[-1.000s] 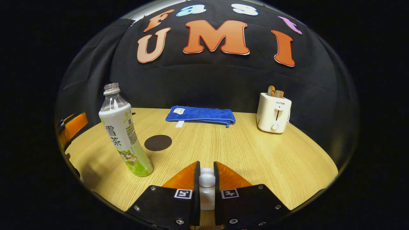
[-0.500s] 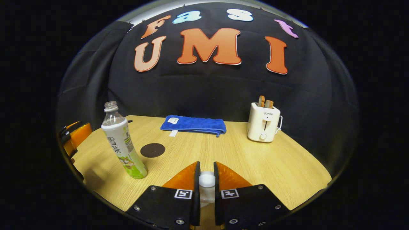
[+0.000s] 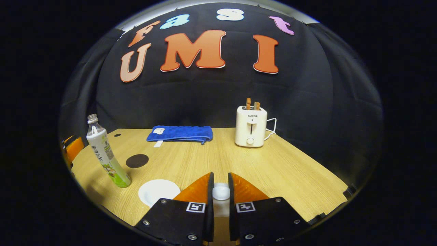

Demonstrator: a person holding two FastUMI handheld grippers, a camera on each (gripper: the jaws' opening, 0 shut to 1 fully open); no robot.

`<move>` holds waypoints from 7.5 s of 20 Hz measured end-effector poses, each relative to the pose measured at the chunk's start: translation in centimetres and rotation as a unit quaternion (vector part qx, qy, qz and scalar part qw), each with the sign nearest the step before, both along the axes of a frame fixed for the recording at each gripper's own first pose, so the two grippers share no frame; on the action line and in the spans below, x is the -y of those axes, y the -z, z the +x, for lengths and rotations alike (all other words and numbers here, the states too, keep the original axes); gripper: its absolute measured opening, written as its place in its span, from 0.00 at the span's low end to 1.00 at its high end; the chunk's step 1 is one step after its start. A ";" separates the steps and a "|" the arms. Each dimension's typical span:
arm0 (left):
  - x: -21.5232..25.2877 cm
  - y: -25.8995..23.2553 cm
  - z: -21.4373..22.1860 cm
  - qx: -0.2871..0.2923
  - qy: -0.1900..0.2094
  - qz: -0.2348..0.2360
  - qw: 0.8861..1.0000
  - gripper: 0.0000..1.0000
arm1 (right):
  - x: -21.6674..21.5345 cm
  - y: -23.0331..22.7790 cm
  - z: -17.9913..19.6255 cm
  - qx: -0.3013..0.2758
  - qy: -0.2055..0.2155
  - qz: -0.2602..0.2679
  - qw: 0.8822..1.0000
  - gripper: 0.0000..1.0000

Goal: Open the teacup lid with one hand, grasp the water bottle and pour water into the teacup with the other hand; after pouring, place the water bottle on the coaster and then close the teacup lid.

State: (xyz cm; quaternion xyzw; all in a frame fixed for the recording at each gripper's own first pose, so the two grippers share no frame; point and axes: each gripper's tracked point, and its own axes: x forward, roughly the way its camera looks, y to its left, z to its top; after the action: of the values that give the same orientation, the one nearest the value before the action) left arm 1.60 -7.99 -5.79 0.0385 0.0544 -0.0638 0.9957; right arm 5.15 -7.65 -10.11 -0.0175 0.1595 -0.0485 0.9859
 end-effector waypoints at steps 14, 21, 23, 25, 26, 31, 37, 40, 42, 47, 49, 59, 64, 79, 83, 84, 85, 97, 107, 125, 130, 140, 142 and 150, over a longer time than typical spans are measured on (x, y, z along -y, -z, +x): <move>6.0 3.4 1.5 -0.038 0.048 -0.012 0.998 0.99 | 2.4 0.9 -0.2 -0.009 0.022 0.019 1.000 0.18; 6.4 5.4 3.1 -0.062 0.045 -0.004 0.997 0.99 | 2.4 0.8 -0.5 -0.010 0.019 0.034 0.999 0.18; 6.6 5.7 3.3 -0.068 0.045 0.000 0.997 0.99 | 2.5 0.6 -0.6 -0.007 0.020 0.035 0.999 0.18; 6.7 6.2 3.6 -0.074 0.044 0.006 0.996 0.99 | 2.5 0.5 -0.6 -0.006 0.020 0.035 0.999 0.18; 6.7 6.3 3.6 -0.078 0.043 0.008 0.996 0.99 | 2.6 0.4 -0.7 -0.004 0.021 0.036 0.999 0.18; 6.5 6.7 4.1 -0.079 0.040 0.020 0.996 0.70 | 2.8 0.2 -0.9 -0.003 0.022 0.039 0.999 0.18; 6.0 4.4 3.4 -0.054 0.047 0.064 0.995 0.64 | 2.9 -0.3 -1.1 0.003 0.024 0.041 0.999 0.18; 6.1 3.1 3.0 -0.035 0.054 0.107 0.992 0.63 | 3.2 -0.7 -1.3 0.008 0.025 0.042 0.999 0.18; 6.7 2.7 2.9 -0.032 0.065 0.134 0.988 0.63 | 3.4 -0.9 -1.4 0.010 0.028 0.044 0.999 0.18; 8.5 4.0 1.8 -0.033 0.109 0.232 0.966 0.64 | 4.3 -1.1 -1.7 0.013 0.038 0.049 0.998 0.18; 8.9 4.2 1.6 -0.029 0.117 0.270 0.955 0.62 | 4.6 -1.1 -1.8 0.013 0.041 0.051 0.998 0.18; 9.5 5.4 1.7 -0.011 0.179 0.474 0.862 0.64 | 4.9 -1.1 -2.1 0.011 0.045 0.052 0.998 0.18; 10.4 5.1 2.1 0.011 0.204 0.554 0.807 0.64 | 5.2 -1.1 -2.1 0.011 0.049 0.052 0.997 0.18; 11.7 6.8 2.6 0.034 0.257 0.694 0.671 0.64 | 5.7 -1.1 -2.5 0.009 0.055 0.054 0.997 0.18; 11.8 6.9 3.6 0.034 0.264 0.723 0.638 0.64 | 5.8 -1.1 -2.5 0.009 0.056 0.056 0.997 0.18; 11.9 6.9 3.9 0.036 0.264 0.727 0.633 0.64 | 5.8 -1.1 -2.5 0.009 0.057 0.056 0.997 0.18; 11.8 6.8 4.0 0.035 0.265 0.733 0.626 0.64 | 5.9 -1.2 -2.6 0.010 0.058 0.057 0.997 0.18; 12.5 7.1 4.9 0.038 0.277 0.787 0.550 0.66 | 6.0 -1.4 -2.7 0.012 0.058 0.057 0.997 0.18; 13.5 6.2 5.5 0.057 0.279 0.829 0.482 0.62 | 6.1 -1.5 -2.6 0.015 0.060 0.059 0.996 0.18; 15.3 4.8 5.3 0.085 0.283 0.859 0.418 0.64 | 6.8 -1.1 -2.6 0.010 0.070 0.055 0.996 0.18; 15.1 4.9 5.4 0.080 0.284 0.854 0.429 0.62 | 6.7 -1.1 -2.7 0.011 0.070 0.054 0.996 0.18; 13.5 6.4 5.3 0.036 0.283 0.762 0.581 0.64 | 6.9 -1.0 -2.7 0.009 0.075 0.055 0.996 0.18; 13.7 6.4 5.5 0.028 0.277 0.732 0.621 0.64 | 6.9 -0.8 -2.7 0.007 0.075 0.055 0.996 0.18; 13.2 6.1 6.5 -0.036 0.243 0.557 0.793 0.60 | 5.8 -0.6 -2.5 0.001 0.066 0.050 0.997 0.18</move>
State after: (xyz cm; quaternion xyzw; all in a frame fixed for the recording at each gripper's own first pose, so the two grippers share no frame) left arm 8.09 -21.20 -11.90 0.5964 0.1048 -0.2634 0.7510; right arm 2.68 -13.40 -9.55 0.0423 0.1611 -0.1054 0.9804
